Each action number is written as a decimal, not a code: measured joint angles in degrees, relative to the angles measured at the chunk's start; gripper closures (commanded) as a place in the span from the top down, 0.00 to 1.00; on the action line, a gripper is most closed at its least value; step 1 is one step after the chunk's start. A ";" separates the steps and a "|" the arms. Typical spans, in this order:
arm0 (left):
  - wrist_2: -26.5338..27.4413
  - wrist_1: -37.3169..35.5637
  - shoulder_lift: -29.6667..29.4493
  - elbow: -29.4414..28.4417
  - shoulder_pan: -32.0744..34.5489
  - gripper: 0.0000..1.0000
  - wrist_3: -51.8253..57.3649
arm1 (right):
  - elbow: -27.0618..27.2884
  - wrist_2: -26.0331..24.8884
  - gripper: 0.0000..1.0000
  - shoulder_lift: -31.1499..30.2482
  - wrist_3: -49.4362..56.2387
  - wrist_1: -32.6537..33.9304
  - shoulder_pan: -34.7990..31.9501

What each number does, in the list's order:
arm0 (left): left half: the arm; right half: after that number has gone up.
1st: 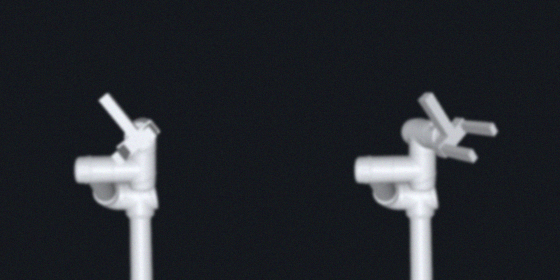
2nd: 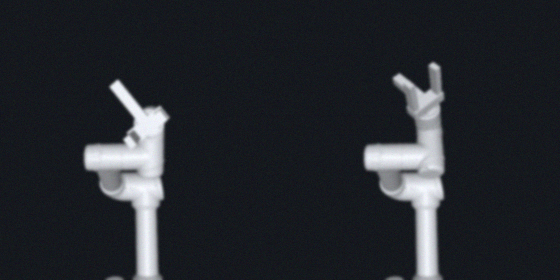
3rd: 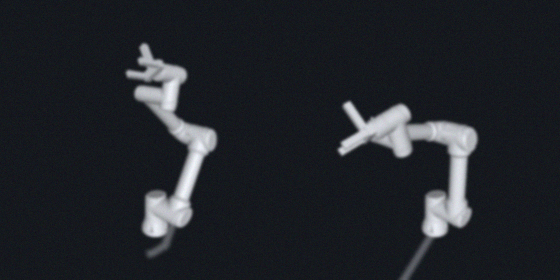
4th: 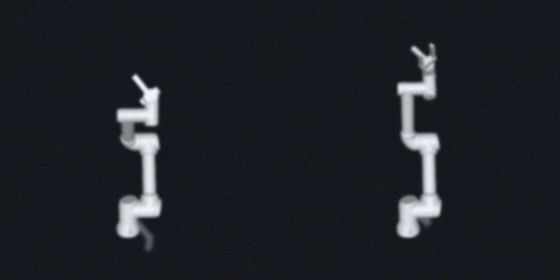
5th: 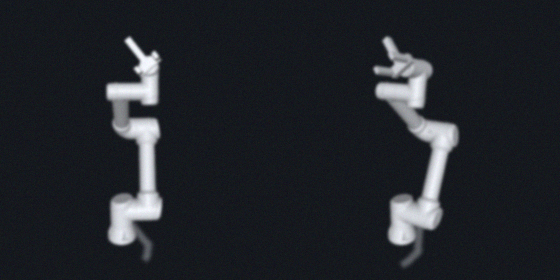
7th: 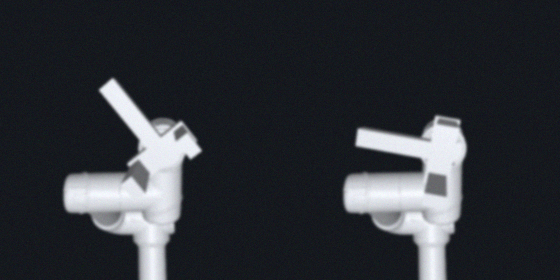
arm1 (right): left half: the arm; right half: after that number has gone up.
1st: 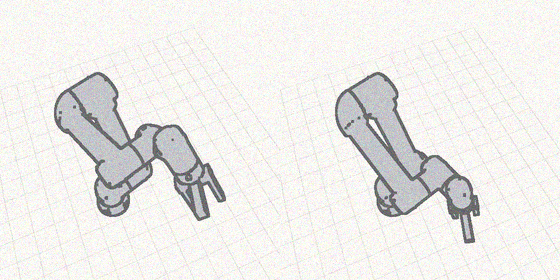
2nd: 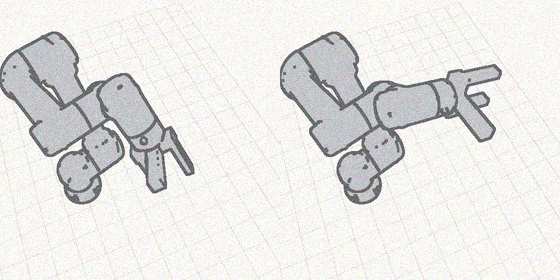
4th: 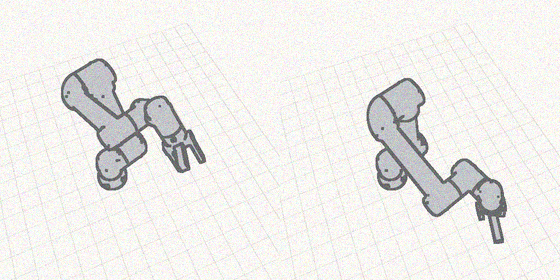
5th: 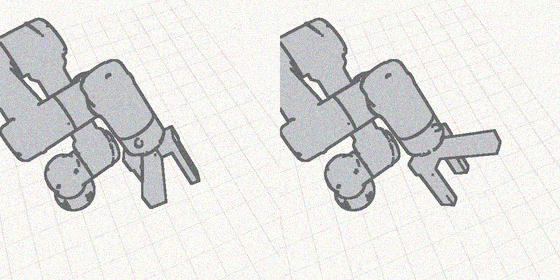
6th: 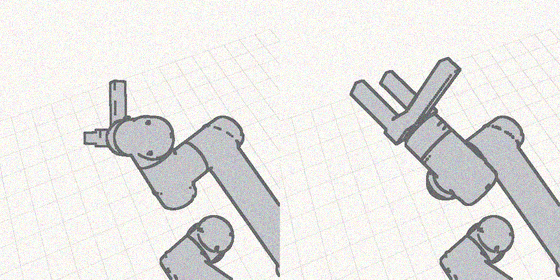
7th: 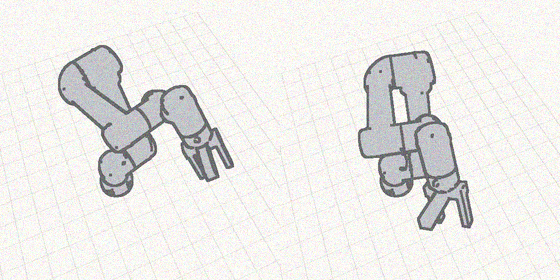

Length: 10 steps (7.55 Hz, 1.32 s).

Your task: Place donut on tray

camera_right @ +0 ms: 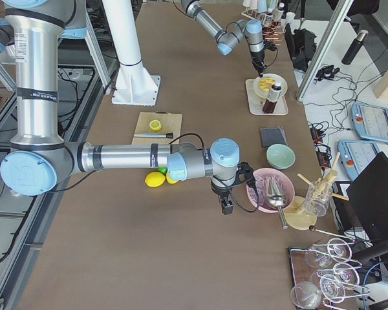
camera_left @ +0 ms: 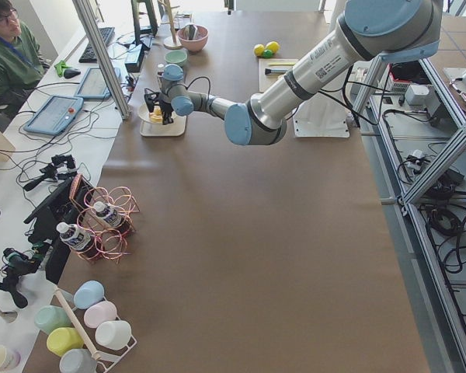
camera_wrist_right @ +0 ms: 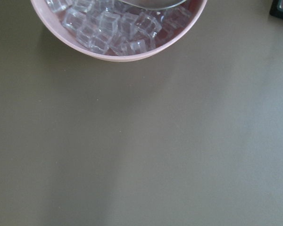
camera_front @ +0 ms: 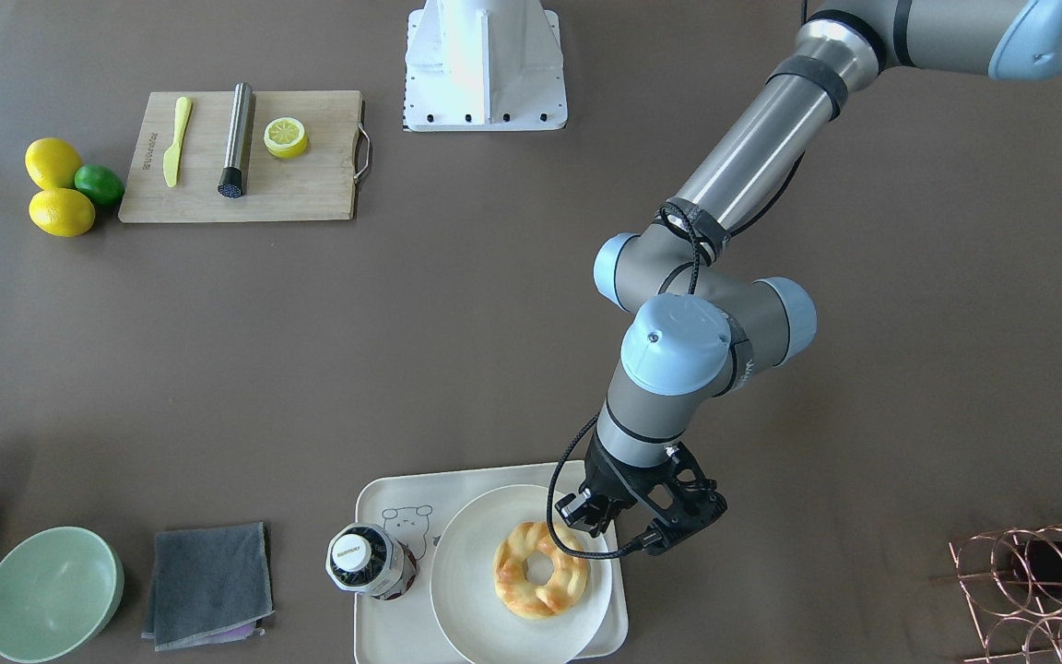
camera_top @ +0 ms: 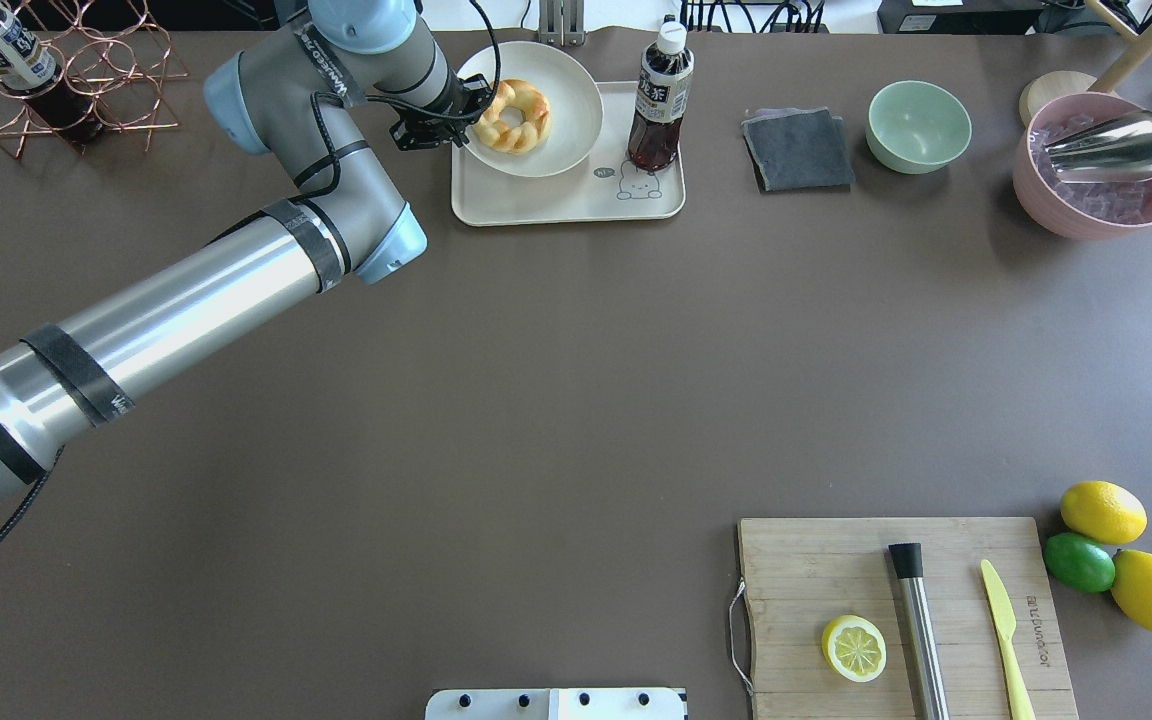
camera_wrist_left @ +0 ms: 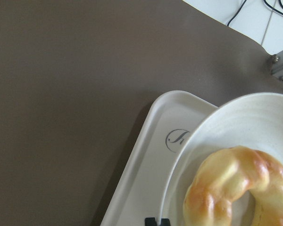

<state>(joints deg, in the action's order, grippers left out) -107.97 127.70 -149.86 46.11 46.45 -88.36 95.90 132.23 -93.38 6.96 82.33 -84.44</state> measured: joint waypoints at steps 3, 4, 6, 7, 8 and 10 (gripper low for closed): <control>-0.29 0.47 5.93 9.34 0.48 0.98 6.33 | -0.13 -1.78 1.00 -1.82 2.70 -0.03 -1.72; -2.77 -0.17 10.96 15.82 1.87 0.98 8.55 | 0.00 -1.90 1.00 -2.04 2.81 -0.07 -1.81; -12.59 -2.43 22.34 28.80 6.90 0.98 14.49 | 0.12 -1.93 1.00 -2.31 2.53 -0.10 -1.84; -16.21 -4.78 27.86 34.82 9.94 0.98 19.07 | 0.11 -1.90 1.00 -2.42 2.24 -0.06 -1.86; -18.09 -9.39 33.41 40.83 13.06 0.98 26.53 | 0.08 -1.81 1.00 -2.47 1.97 0.02 -1.97; -19.12 -24.16 42.82 51.42 20.43 0.98 46.97 | -0.22 -1.47 1.00 -2.59 0.95 0.09 -2.15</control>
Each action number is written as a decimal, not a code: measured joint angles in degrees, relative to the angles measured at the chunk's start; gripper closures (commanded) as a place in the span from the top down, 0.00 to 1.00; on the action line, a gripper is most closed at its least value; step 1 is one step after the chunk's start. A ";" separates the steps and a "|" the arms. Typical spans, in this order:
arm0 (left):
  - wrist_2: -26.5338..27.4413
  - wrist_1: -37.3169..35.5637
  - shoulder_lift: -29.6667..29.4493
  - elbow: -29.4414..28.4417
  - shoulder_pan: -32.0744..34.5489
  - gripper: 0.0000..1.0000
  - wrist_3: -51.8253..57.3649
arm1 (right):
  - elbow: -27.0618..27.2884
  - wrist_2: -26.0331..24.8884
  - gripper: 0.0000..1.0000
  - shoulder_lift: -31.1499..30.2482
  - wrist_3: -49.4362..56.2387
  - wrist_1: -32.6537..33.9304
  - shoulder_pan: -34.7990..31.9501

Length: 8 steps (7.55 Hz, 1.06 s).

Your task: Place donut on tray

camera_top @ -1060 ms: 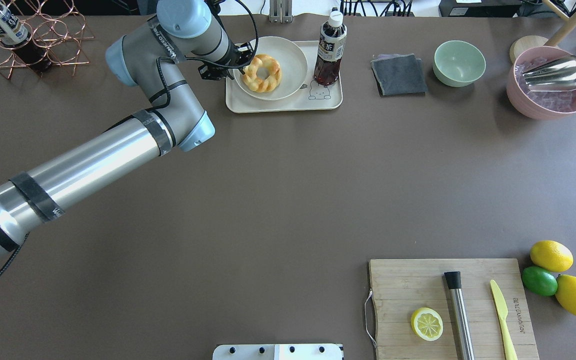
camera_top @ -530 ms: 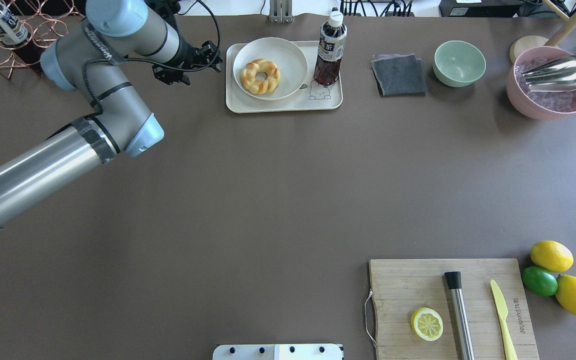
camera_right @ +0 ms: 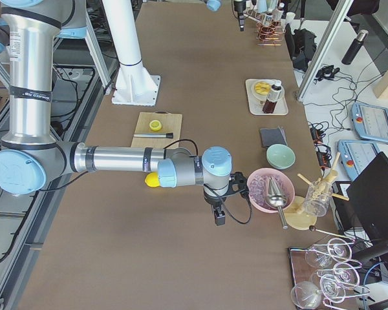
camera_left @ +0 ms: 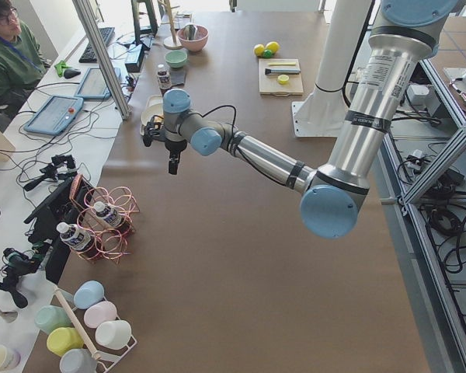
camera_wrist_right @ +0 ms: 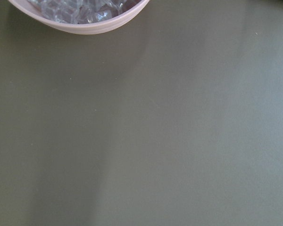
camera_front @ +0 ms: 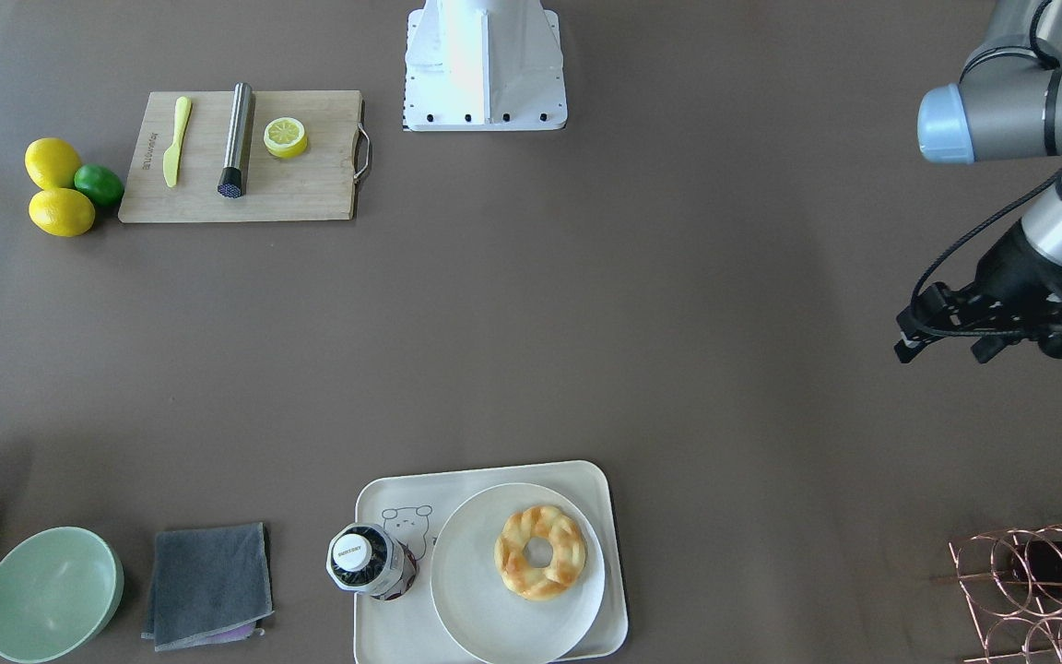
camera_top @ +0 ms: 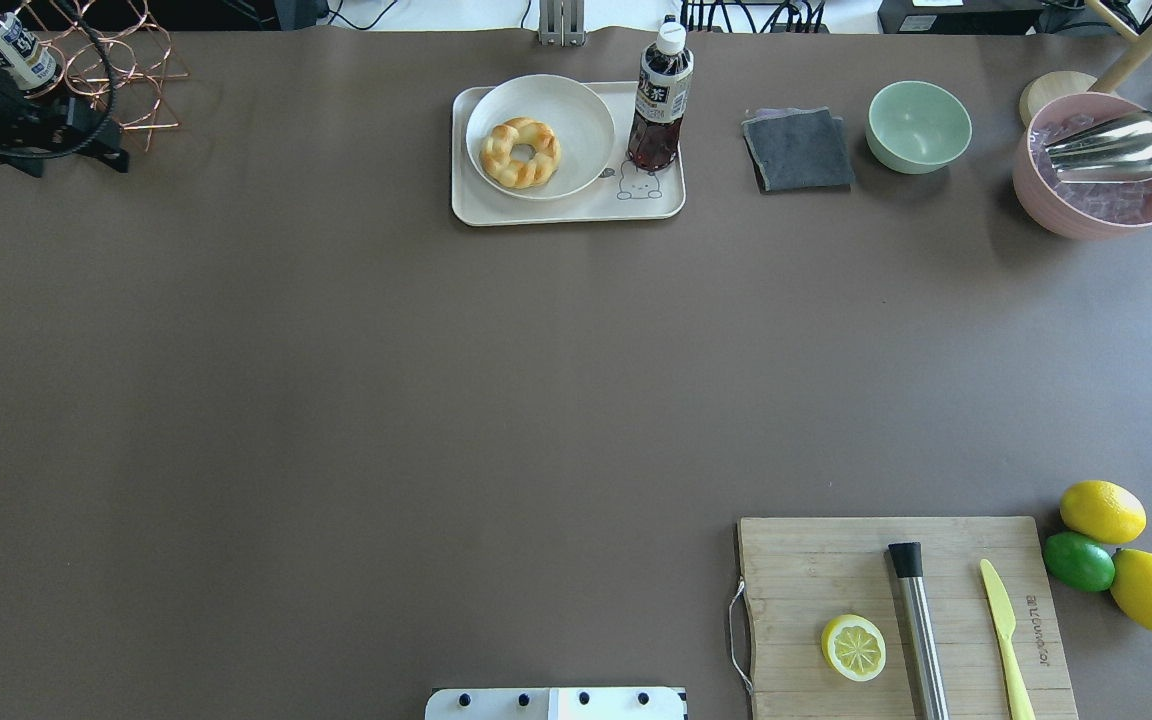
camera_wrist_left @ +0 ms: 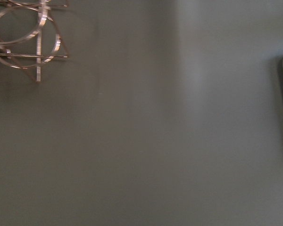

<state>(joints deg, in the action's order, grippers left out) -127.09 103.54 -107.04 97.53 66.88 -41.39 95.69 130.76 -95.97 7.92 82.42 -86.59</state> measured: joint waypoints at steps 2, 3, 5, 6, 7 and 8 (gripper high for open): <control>-0.25 -11.55 4.90 3.08 11.06 0.98 21.74 | -0.10 0.30 1.00 -0.59 -0.23 -0.18 -0.05; -0.77 -16.09 6.18 3.12 15.85 0.98 30.30 | -0.21 0.34 1.00 -0.72 -0.26 -0.21 -0.07; -1.50 -18.78 11.44 3.00 21.52 0.98 40.26 | -0.30 0.37 1.00 -0.77 -0.27 -0.24 -0.07; -1.61 -17.24 14.71 2.73 23.52 0.98 42.63 | -0.31 0.37 1.00 -0.78 -0.27 -0.24 -0.07; -1.96 -15.60 17.07 2.17 24.80 0.98 43.74 | -0.32 0.37 1.00 -0.79 -0.27 -0.24 -0.07; -3.95 -14.70 18.24 1.70 26.05 0.98 43.94 | -0.32 0.37 1.00 -0.80 -0.27 -0.24 -0.07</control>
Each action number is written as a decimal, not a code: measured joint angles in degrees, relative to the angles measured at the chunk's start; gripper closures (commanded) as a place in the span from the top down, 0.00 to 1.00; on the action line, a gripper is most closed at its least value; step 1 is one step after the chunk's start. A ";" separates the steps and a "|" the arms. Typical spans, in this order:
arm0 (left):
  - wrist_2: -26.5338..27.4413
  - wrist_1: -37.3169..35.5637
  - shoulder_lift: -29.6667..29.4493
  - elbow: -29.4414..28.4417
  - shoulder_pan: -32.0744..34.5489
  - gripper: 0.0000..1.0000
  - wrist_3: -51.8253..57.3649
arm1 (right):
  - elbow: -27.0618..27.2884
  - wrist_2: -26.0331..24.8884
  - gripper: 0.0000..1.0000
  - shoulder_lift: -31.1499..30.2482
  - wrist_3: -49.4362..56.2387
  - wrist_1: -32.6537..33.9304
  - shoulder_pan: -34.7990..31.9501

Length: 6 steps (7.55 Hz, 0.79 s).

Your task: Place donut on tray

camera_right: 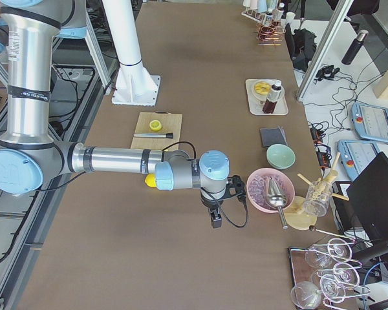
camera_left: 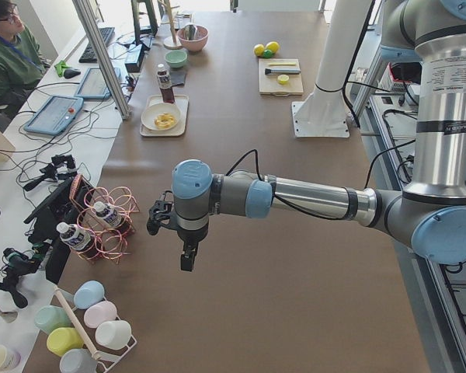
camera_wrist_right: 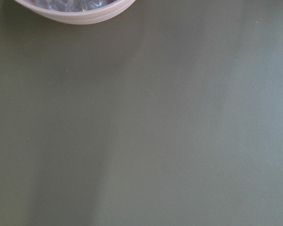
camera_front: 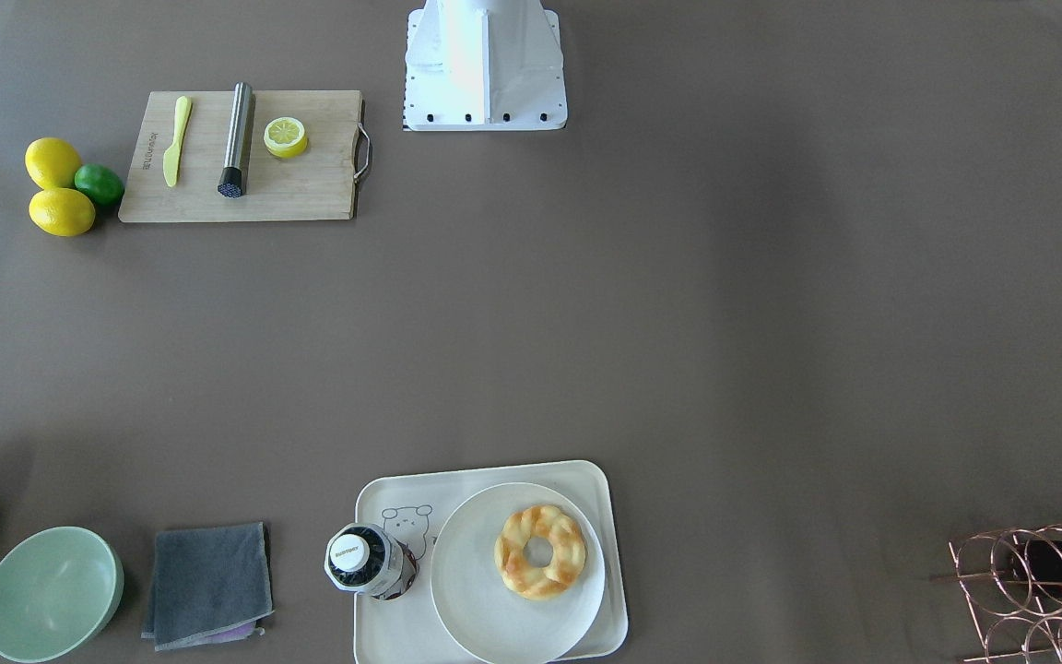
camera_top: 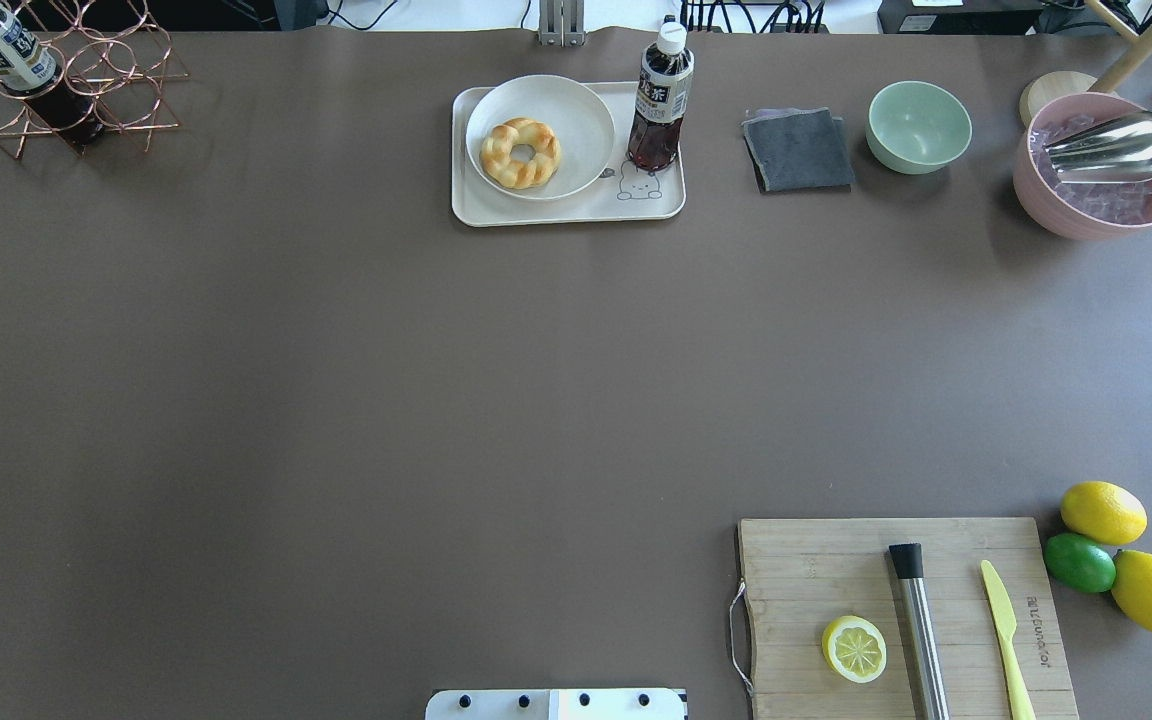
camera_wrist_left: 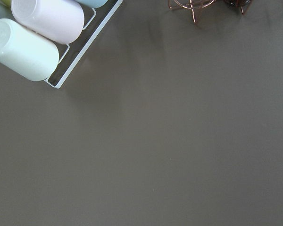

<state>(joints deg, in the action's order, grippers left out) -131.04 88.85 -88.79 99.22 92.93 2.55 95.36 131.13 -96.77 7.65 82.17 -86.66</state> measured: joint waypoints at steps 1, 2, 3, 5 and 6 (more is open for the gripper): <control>-1.84 0.97 0.51 -0.20 0.91 0.98 0.13 | 0.00 0.00 1.00 -0.06 0.00 -0.04 0.00; -2.49 1.97 1.21 -0.66 1.35 0.98 0.25 | 0.00 0.00 1.00 -0.26 0.00 -0.11 0.00; -2.67 3.35 1.92 -1.07 1.64 0.98 0.31 | 0.03 0.00 1.00 -0.57 0.00 -0.20 0.00; -2.76 5.55 3.66 -1.29 3.07 0.98 0.40 | 0.07 -0.02 1.00 -1.21 0.08 -0.29 0.00; -2.79 7.04 4.76 -1.27 4.00 0.98 0.50 | 0.06 -0.06 1.00 -1.44 0.17 -0.32 0.00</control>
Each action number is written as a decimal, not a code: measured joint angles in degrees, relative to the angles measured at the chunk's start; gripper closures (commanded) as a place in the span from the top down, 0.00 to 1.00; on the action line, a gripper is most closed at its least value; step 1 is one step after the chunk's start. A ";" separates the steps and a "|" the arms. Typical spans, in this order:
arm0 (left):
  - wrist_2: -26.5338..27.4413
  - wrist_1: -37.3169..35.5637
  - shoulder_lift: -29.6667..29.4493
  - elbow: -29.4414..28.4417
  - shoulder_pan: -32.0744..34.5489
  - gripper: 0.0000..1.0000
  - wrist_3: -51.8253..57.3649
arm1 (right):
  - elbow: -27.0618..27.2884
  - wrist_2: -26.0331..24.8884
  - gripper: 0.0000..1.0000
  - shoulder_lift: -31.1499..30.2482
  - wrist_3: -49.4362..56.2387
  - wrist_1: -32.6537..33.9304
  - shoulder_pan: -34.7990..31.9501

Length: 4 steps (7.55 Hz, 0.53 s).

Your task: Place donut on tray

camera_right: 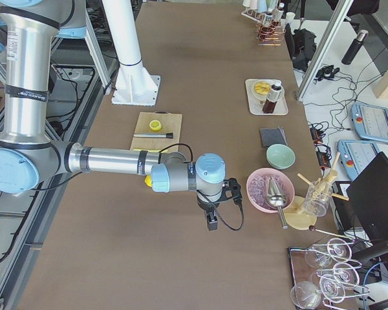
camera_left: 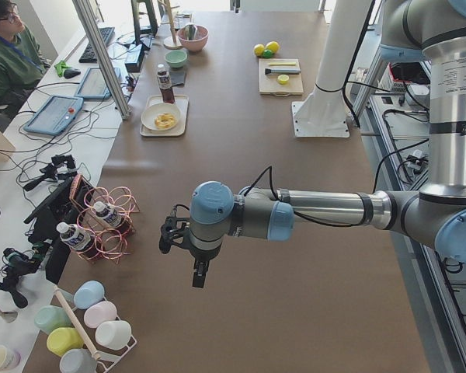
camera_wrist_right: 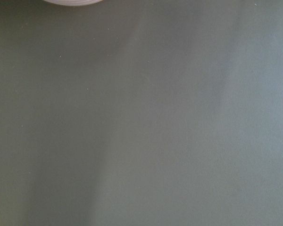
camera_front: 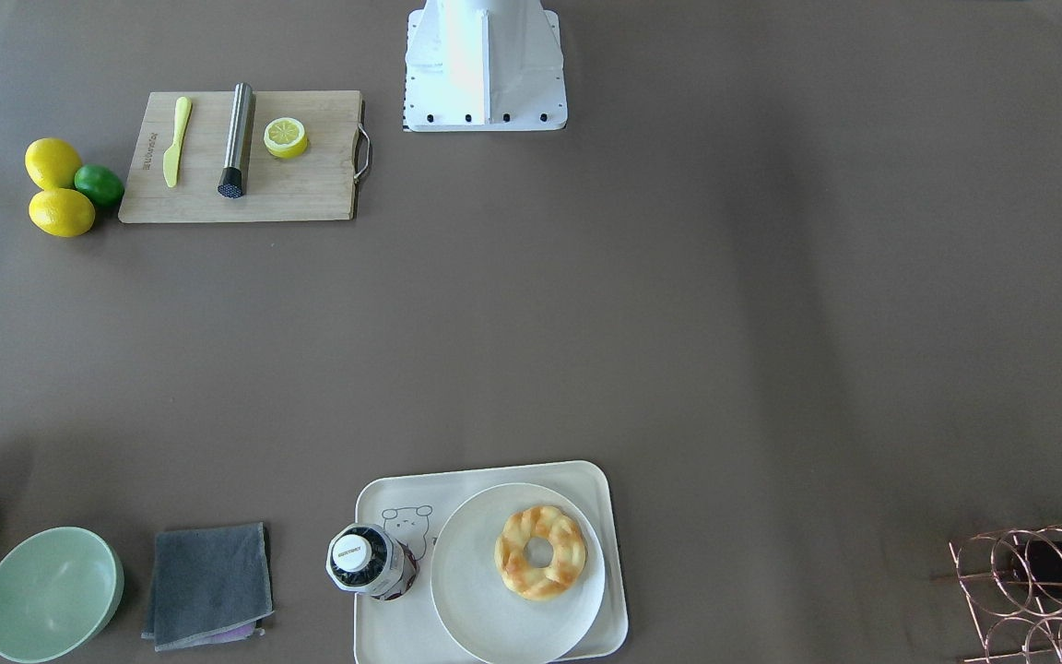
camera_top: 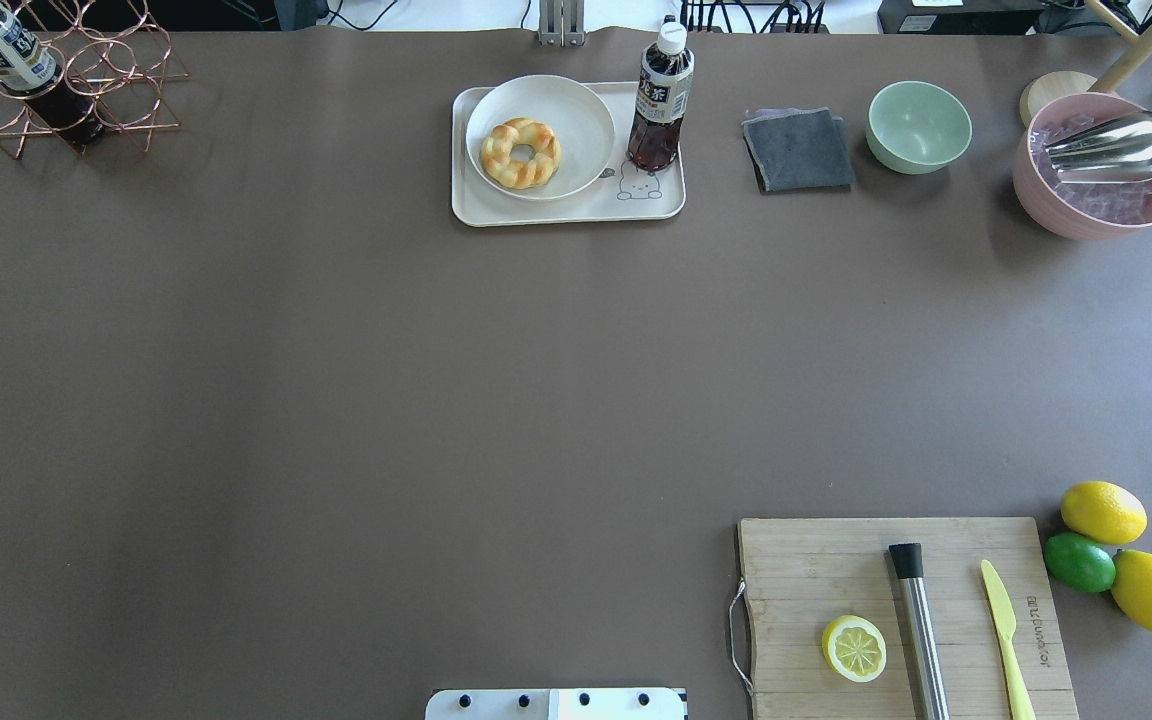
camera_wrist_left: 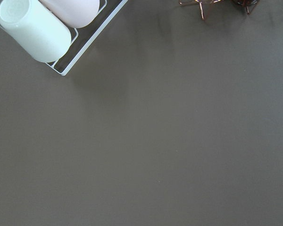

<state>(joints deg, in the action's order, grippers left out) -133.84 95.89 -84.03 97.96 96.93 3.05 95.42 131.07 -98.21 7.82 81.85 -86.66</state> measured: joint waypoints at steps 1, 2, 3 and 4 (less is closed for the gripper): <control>-0.02 1.95 1.22 -0.10 0.53 0.98 0.01 | 0.05 -0.05 1.00 -0.41 0.13 -0.02 0.00; -0.07 3.32 2.01 -0.84 0.76 0.98 -0.14 | 0.21 -0.05 1.00 -0.75 0.25 -0.06 0.00; -0.13 3.98 2.35 -1.75 0.84 0.98 -0.30 | 0.26 -0.04 1.00 -0.92 0.27 -0.05 0.00; -0.16 4.24 2.52 -2.27 0.86 0.98 -0.41 | 0.27 -0.03 1.00 -0.98 0.27 -0.04 0.00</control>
<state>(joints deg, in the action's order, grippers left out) -134.00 100.12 -81.51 95.69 97.79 2.64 95.69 131.04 -99.19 8.09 81.81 -86.66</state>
